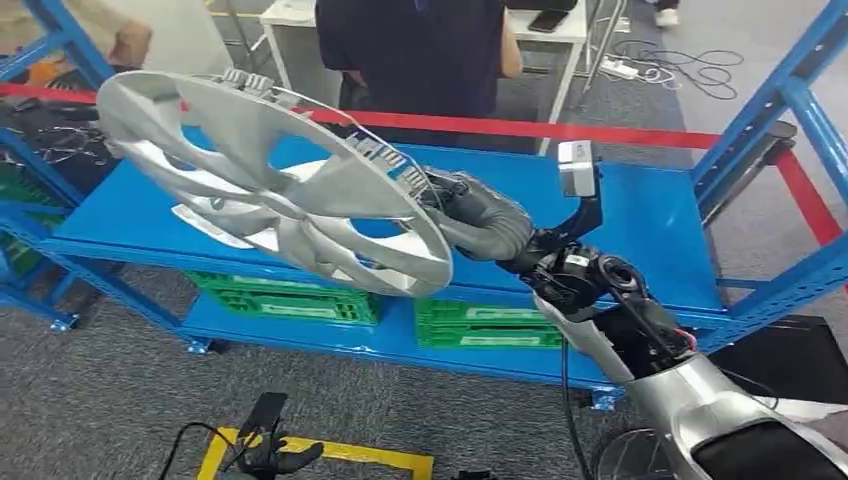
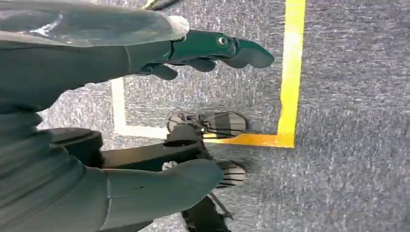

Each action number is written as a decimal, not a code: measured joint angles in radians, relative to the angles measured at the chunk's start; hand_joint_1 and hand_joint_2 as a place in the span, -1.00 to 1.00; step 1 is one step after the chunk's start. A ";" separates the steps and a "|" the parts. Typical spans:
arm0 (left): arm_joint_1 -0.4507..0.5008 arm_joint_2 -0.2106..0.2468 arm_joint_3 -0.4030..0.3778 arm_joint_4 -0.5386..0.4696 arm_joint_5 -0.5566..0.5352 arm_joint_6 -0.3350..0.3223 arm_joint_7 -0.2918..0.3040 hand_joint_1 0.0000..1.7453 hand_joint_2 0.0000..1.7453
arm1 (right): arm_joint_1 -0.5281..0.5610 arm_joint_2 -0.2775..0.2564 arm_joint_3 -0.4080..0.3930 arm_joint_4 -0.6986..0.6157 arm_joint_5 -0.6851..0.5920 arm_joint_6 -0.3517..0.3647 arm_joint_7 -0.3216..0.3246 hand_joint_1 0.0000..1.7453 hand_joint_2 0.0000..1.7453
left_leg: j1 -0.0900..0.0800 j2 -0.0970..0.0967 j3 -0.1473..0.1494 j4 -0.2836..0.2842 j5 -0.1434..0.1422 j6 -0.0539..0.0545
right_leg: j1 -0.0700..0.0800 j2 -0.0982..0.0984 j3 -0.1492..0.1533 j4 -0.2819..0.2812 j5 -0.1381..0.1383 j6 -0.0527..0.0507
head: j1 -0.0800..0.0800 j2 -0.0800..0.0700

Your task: Take the parts from the cabinet and place them on the table.

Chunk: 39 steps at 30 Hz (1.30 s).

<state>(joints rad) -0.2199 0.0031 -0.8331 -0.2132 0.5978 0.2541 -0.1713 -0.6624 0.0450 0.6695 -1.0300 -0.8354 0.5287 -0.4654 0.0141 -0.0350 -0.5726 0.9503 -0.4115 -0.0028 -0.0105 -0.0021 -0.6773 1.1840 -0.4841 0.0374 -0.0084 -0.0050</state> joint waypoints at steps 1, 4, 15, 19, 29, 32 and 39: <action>0.000 0.000 0.000 0.000 0.003 0.002 -0.001 -1.00 1.00 | -0.001 0.000 -0.001 0.000 0.000 0.004 -0.002 1.00 1.00 | 0.000 -0.008 0.002 0.002 -0.002 -0.002 | 0.000 0.007 0.049 -0.101 0.048 -0.004 | 0.004 0.000; 0.000 0.002 0.000 0.000 0.014 0.010 -0.003 -1.00 1.00 | -0.002 0.000 -0.006 0.003 -0.002 0.012 -0.006 1.00 1.00 | 0.000 -0.019 -0.008 0.007 -0.002 -0.015 | 0.004 0.036 0.096 -0.205 0.062 -0.015 | 0.005 0.000; 0.016 0.019 0.000 0.000 0.027 0.022 -0.008 -1.00 1.00 | 0.000 0.002 -0.010 0.015 -0.002 0.012 -0.013 1.00 1.00 | 0.006 0.029 -0.129 0.206 -0.047 -0.057 | -0.006 -0.017 0.112 -0.224 0.062 -0.040 | -0.031 0.000; 0.014 0.024 0.000 0.000 0.036 0.029 -0.017 -1.00 1.00 | -0.001 0.002 -0.014 0.016 -0.006 0.015 -0.013 1.00 1.00 | 0.000 0.047 -0.035 0.002 0.024 -0.038 | 0.004 -0.025 0.115 -0.218 0.052 -0.022 | -0.037 0.000; 0.018 0.036 0.000 0.000 0.033 0.018 -0.020 -1.00 1.00 | 0.023 0.003 -0.023 0.018 0.016 0.005 -0.038 1.00 1.00 | -0.003 -0.001 -0.028 0.002 0.022 0.001 | -0.001 -0.001 -0.024 0.087 -0.075 0.000 | 0.001 0.000; 0.018 0.034 0.000 0.000 0.031 0.010 -0.020 -1.00 1.00 | 0.025 0.002 -0.032 0.017 0.019 -0.005 -0.039 1.00 1.00 | -0.003 -0.021 -0.024 0.004 0.020 -0.001 | 0.002 0.029 0.093 -0.169 0.057 -0.018 | 0.010 0.000; 0.035 0.032 0.000 0.000 0.029 0.013 -0.016 -1.00 1.00 | 0.032 0.002 -0.050 0.002 0.018 -0.022 -0.038 1.00 1.00 | -0.004 0.000 -0.060 0.070 -0.024 -0.035 | -0.006 0.020 0.121 -0.232 0.065 -0.045 | -0.001 0.000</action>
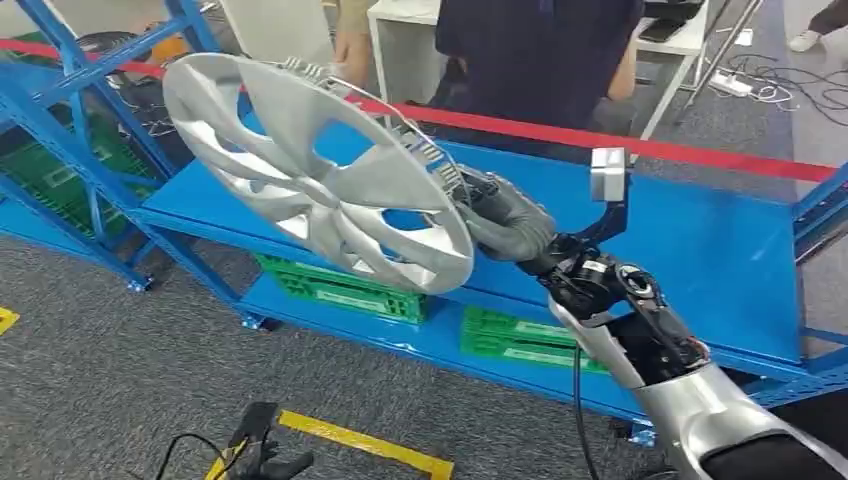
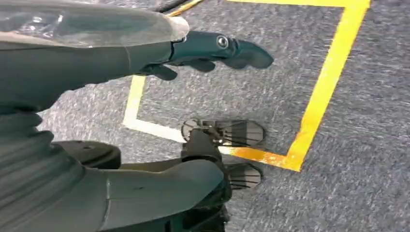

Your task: Take the parts from the cabinet and place them on the table.

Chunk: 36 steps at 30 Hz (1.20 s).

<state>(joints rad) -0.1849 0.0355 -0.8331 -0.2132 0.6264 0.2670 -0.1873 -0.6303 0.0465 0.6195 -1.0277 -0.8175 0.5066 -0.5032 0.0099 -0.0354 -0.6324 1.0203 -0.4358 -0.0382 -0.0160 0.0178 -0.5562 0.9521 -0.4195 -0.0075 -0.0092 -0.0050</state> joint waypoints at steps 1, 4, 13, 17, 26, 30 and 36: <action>-0.001 0.000 0.000 0.000 0.000 0.000 0.000 -1.00 1.00 | 0.001 0.000 -0.002 -0.002 0.000 -0.001 -0.001 1.00 1.00 | 0.004 0.014 -0.038 0.080 -0.040 -0.006 | 0.000 -0.007 0.000 0.000 0.000 -0.001 | -0.009 0.000; 0.002 -0.001 0.000 0.000 0.000 0.000 0.000 -1.00 1.00 | 0.006 0.000 -0.006 -0.002 0.000 -0.002 -0.001 1.00 1.00 | 0.008 0.026 -0.131 0.269 -0.100 -0.020 | 0.001 -0.027 0.000 0.000 -0.002 -0.002 | -0.018 0.000; 0.002 -0.002 0.000 0.000 0.006 -0.006 -0.003 -1.00 1.00 | 0.011 -0.002 -0.014 -0.007 0.000 -0.006 -0.003 1.00 1.00 | 0.003 0.041 0.033 -0.068 0.041 0.019 | 0.007 -0.060 0.003 0.011 -0.021 0.038 | -0.022 0.000; -0.003 -0.005 0.000 0.000 0.009 -0.015 -0.005 -1.00 1.00 | 0.017 -0.006 -0.025 -0.010 -0.002 -0.007 -0.002 1.00 1.00 | 0.004 0.027 0.037 -0.073 0.042 0.036 | 0.004 -0.023 -0.101 0.253 -0.154 0.046 | -0.002 0.000; 0.003 -0.016 0.000 0.000 0.008 -0.013 0.000 -1.00 1.00 | 0.027 -0.019 -0.034 -0.018 -0.010 -0.016 0.008 1.00 1.00 | 0.004 -0.026 0.029 -0.062 0.043 0.019 | 0.009 0.020 -0.017 0.024 -0.013 0.027 | 0.010 0.000; 0.011 -0.016 -0.003 0.000 0.005 -0.013 0.004 -1.00 1.00 | 0.026 -0.019 -0.039 -0.024 -0.011 -0.021 0.011 1.00 1.00 | 0.004 0.001 0.008 -0.010 0.004 -0.002 | -0.001 0.000 -0.003 0.004 -0.001 0.002 | 0.000 0.000; 0.013 -0.016 -0.008 0.000 0.005 -0.013 0.007 -1.00 1.00 | 0.031 -0.020 -0.046 -0.026 -0.013 -0.021 0.011 1.00 1.00 | 0.007 0.027 -0.084 0.179 -0.047 -0.015 | 0.003 -0.034 -0.003 0.005 -0.002 0.000 | -0.026 0.000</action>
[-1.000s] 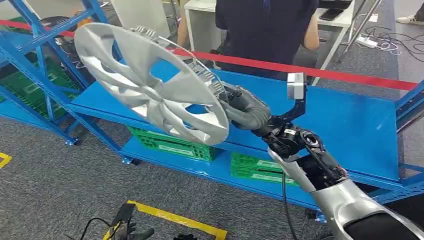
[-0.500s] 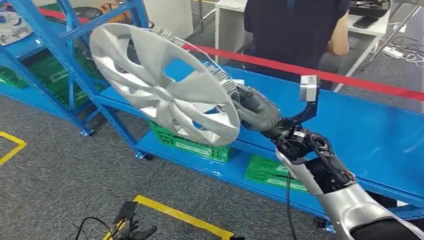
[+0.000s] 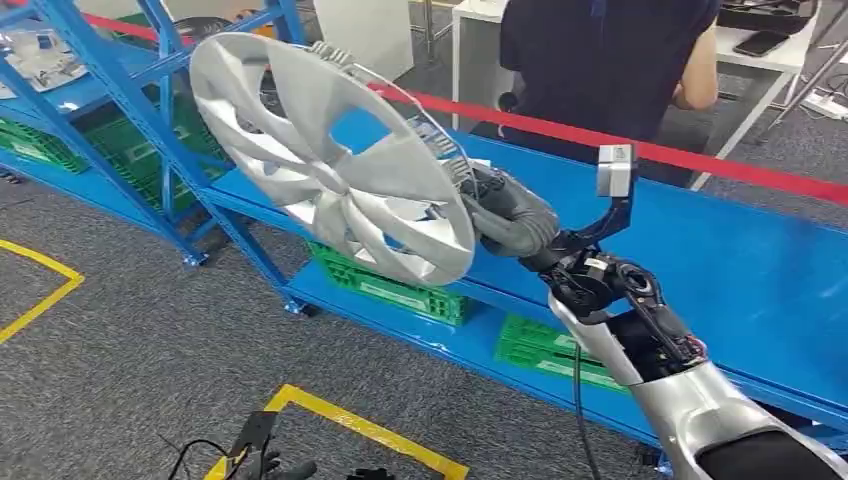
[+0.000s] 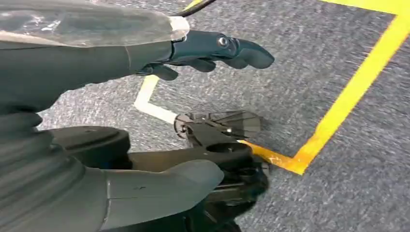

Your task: Take the parts from the cabinet and place them on the table.

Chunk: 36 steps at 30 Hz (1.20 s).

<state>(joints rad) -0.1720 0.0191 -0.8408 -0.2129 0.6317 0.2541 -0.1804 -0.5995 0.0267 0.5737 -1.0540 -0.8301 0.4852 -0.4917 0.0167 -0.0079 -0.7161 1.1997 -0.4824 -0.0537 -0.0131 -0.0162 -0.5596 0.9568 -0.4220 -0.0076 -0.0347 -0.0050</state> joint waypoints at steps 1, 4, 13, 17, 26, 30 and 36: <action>-0.001 0.001 0.000 0.000 0.000 0.000 0.000 -1.00 1.00 | 0.000 0.000 0.000 0.000 0.000 0.000 0.000 1.00 1.00 | 0.000 0.004 0.049 -0.097 0.043 0.003 | 0.000 -0.004 0.000 0.001 -0.001 0.002 | -0.003 0.000; -0.005 0.000 0.000 0.000 0.000 0.000 0.000 -1.00 1.00 | 0.000 0.000 -0.003 -0.005 0.000 0.001 0.000 1.00 1.00 | -0.009 0.024 0.125 -0.252 0.085 0.022 | 0.010 -0.012 -0.002 0.005 -0.007 0.014 | -0.010 0.000; -0.003 -0.002 0.000 0.000 0.000 -0.002 0.001 -1.00 1.00 | 0.006 -0.008 -0.007 -0.008 0.000 0.001 0.001 1.00 1.00 | -0.005 -0.014 0.128 -0.258 0.088 0.057 | 0.004 0.013 -0.153 0.348 -0.172 0.047 | 0.022 0.000; -0.004 -0.010 0.000 0.000 0.003 -0.002 0.003 -1.00 1.00 | 0.006 -0.010 -0.008 -0.008 0.000 0.003 0.006 1.00 1.00 | -0.003 -0.042 0.132 -0.252 0.085 0.052 | 0.003 0.027 -0.031 0.078 -0.013 0.039 | 0.031 0.000; -0.003 -0.015 0.000 0.000 0.021 0.001 0.000 -1.00 1.00 | -0.001 -0.010 -0.008 -0.009 0.002 0.008 0.024 1.00 1.00 | 0.000 -0.006 0.028 -0.045 -0.022 0.010 | 0.000 0.016 0.005 -0.003 -0.001 0.000 | 0.011 0.000; 0.000 -0.016 0.000 0.000 0.021 0.002 0.000 -1.00 1.00 | -0.001 -0.010 -0.007 -0.008 0.002 0.008 0.024 1.00 1.00 | 0.000 -0.001 -0.015 0.027 -0.012 0.005 | 0.002 -0.007 0.006 -0.002 -0.003 0.000 | 0.001 0.000; -0.002 -0.017 0.000 0.000 0.021 0.002 0.000 -1.00 1.00 | -0.015 -0.010 -0.006 -0.009 0.002 -0.003 0.027 1.00 1.00 | -0.011 0.023 0.118 -0.248 0.084 0.031 | 0.013 -0.027 0.006 0.003 -0.014 0.021 | 0.000 0.000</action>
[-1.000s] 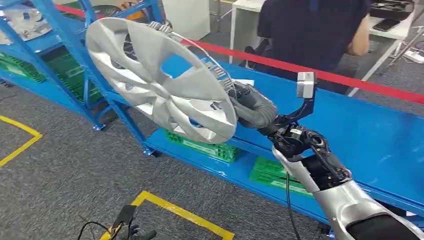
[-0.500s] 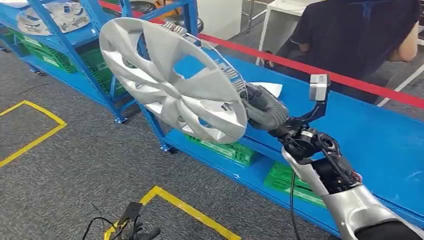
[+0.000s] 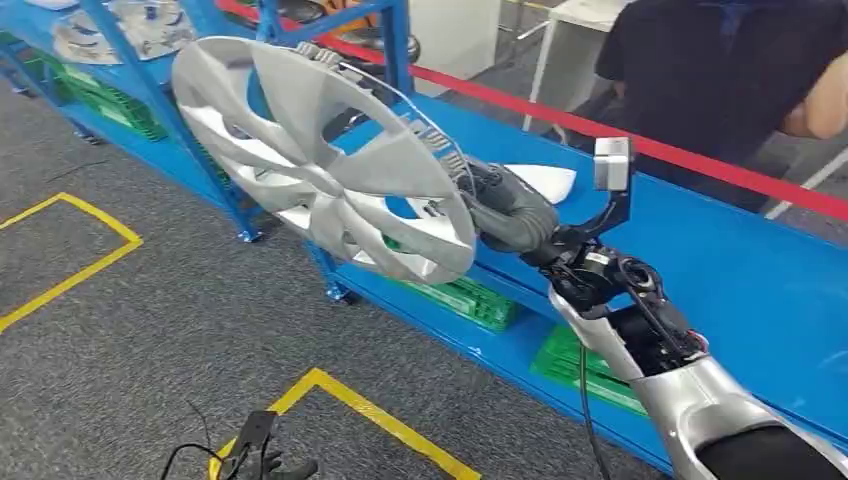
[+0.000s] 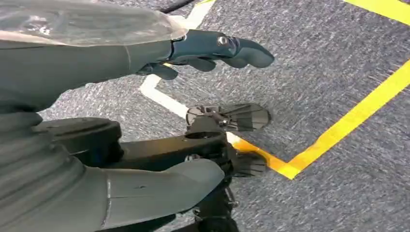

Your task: Take the parts from the cabinet and place them on the table.

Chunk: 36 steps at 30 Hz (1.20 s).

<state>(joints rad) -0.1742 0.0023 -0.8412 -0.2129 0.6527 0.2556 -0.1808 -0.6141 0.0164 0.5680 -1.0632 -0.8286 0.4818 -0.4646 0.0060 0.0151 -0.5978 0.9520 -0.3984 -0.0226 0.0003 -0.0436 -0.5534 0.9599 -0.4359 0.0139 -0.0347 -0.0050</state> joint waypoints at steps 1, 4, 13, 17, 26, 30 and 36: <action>0.001 0.000 0.000 0.000 0.000 0.000 0.000 -1.00 1.00 | 0.000 0.000 0.000 0.000 0.000 -0.002 0.001 1.00 1.00 | -0.001 -0.006 0.000 -0.001 0.001 0.005 | -0.002 -0.005 0.003 -0.002 -0.001 0.006 | 0.001 0.000; 0.000 -0.001 0.000 0.000 0.000 0.004 0.000 -1.00 1.00 | -0.002 0.000 0.000 -0.002 0.000 -0.006 0.002 1.00 1.00 | 0.006 -0.020 0.006 -0.010 0.005 0.020 | -0.007 0.026 -0.024 0.070 -0.056 0.020 | 0.010 0.000; 0.004 0.004 0.000 0.000 0.027 0.039 0.000 -1.00 1.00 | -0.005 -0.006 0.000 0.000 0.003 -0.019 -0.010 1.00 1.00 | -0.001 -0.074 0.001 0.006 0.000 0.015 | -0.010 0.087 -0.016 0.009 0.008 0.006 | 0.034 0.000; 0.015 0.024 0.000 0.000 0.054 0.053 -0.007 -1.00 1.00 | -0.017 -0.007 -0.002 0.009 0.019 -0.032 -0.013 1.00 1.00 | 0.006 -0.085 -0.003 0.000 0.003 -0.007 | -0.010 0.070 -0.013 0.002 0.014 -0.011 | 0.033 0.000; 0.015 0.044 0.002 0.000 0.091 0.051 -0.077 -1.00 1.00 | -0.007 -0.007 -0.001 0.010 0.069 -0.116 -0.035 1.00 1.00 | 0.009 -0.015 -0.055 0.115 -0.025 -0.023 | -0.007 0.020 -0.007 -0.001 0.012 -0.022 | -0.003 0.000; 0.021 0.061 0.002 0.000 0.090 0.061 -0.068 -1.00 1.00 | 0.020 -0.009 -0.005 -0.014 0.069 -0.129 -0.040 1.00 1.00 | -0.002 0.000 0.003 -0.004 0.000 -0.002 | 0.002 0.010 -0.007 0.000 0.006 -0.006 | -0.002 0.000; 0.027 0.077 0.002 0.000 0.081 0.069 -0.046 -1.00 1.00 | 0.060 -0.030 -0.016 -0.051 0.069 -0.148 -0.039 1.00 1.00 | 0.006 -0.024 0.010 -0.014 0.005 0.025 | -0.003 0.040 -0.113 0.249 -0.133 0.018 | 0.018 0.000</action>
<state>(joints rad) -0.1470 0.0797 -0.8392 -0.2129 0.7339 0.3242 -0.2266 -0.5542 -0.0134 0.5524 -1.1143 -0.7591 0.3342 -0.5032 0.0121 -0.0088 -0.5883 0.9379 -0.3935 0.0025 -0.0030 -0.0033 -0.6669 1.2085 -0.5687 0.0320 -0.0164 -0.0050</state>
